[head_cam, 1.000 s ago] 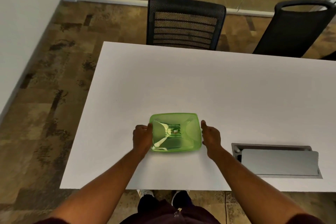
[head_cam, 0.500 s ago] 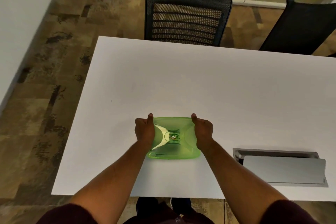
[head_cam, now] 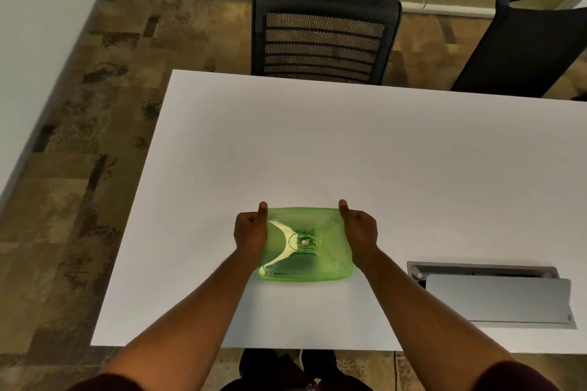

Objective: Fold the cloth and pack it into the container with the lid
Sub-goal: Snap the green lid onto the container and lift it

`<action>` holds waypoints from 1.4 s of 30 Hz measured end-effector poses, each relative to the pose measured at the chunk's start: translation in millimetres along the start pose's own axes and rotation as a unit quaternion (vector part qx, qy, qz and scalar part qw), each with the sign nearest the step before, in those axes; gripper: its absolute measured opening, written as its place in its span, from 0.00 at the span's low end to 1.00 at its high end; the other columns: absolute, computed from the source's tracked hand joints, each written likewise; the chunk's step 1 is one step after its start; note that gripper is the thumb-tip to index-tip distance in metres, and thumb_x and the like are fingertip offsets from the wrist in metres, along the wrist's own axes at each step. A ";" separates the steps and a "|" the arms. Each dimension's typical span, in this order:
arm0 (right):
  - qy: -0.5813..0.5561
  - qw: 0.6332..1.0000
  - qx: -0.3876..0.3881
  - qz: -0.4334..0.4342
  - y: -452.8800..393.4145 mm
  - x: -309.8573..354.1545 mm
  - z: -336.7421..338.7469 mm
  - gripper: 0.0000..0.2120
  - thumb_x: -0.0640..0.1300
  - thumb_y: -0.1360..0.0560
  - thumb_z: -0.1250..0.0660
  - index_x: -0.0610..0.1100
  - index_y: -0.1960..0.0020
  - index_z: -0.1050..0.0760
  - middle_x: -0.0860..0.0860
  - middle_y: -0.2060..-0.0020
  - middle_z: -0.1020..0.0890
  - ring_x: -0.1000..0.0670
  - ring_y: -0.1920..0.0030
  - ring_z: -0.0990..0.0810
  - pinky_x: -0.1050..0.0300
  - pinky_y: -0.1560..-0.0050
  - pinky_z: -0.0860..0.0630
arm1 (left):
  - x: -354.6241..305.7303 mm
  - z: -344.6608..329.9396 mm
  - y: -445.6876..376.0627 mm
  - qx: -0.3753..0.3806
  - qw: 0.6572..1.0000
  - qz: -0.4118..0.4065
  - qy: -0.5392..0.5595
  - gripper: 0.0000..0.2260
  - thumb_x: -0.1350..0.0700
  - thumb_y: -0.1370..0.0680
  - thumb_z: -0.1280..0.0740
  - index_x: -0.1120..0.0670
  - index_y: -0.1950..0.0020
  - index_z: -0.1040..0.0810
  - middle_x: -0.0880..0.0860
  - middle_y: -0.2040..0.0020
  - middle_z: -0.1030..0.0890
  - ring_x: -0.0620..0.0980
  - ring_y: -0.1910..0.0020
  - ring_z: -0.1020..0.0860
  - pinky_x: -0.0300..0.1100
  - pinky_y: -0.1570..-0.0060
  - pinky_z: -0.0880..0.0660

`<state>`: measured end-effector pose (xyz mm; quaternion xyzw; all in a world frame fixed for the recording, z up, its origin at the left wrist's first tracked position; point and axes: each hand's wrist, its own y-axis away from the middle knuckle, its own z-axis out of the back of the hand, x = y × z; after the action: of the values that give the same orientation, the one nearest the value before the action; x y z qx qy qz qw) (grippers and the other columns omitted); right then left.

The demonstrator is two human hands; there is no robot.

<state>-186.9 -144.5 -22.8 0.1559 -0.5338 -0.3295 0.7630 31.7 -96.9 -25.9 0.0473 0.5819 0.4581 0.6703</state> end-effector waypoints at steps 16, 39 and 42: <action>-0.017 0.992 0.082 -0.099 38.1 -8.0 16.6 0.35 0.68 0.19 0.49 0.40 0.34 0.25 0.40 0.34 0.22 0.39 0.35 0.23 0.42 0.30 0.28 | 2.7 5.0 35.1 0.118 0.979 0.162 0.033 0.23 0.41 0.16 0.50 0.53 0.32 0.26 0.47 0.58 0.23 0.47 0.60 0.25 0.39 0.64 0.31; -0.122 0.985 0.107 -0.052 -120.6 181.0 -4.2 0.32 0.67 0.20 0.45 0.43 0.29 0.27 0.46 0.34 0.21 0.43 0.34 0.23 0.43 0.28 0.30 | -187.6 -95.6 -103.5 0.154 0.983 0.062 0.083 0.15 0.45 0.16 0.47 0.51 0.44 0.25 0.51 0.55 0.21 0.50 0.57 0.23 0.42 0.59 0.28; -0.121 0.986 0.104 -0.053 -152.1 199.7 -15.8 0.30 0.66 0.19 0.45 0.43 0.31 0.25 0.47 0.39 0.19 0.44 0.38 0.21 0.44 0.30 0.27 | -203.3 -113.4 -136.4 0.145 0.984 0.062 0.084 0.18 0.45 0.16 0.48 0.53 0.38 0.25 0.52 0.50 0.21 0.51 0.55 0.24 0.42 0.59 0.27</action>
<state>-181.0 -391.7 23.6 0.2220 -0.6445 -0.3287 0.6537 34.3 -364.7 6.5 0.1415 0.6925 0.4113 0.5756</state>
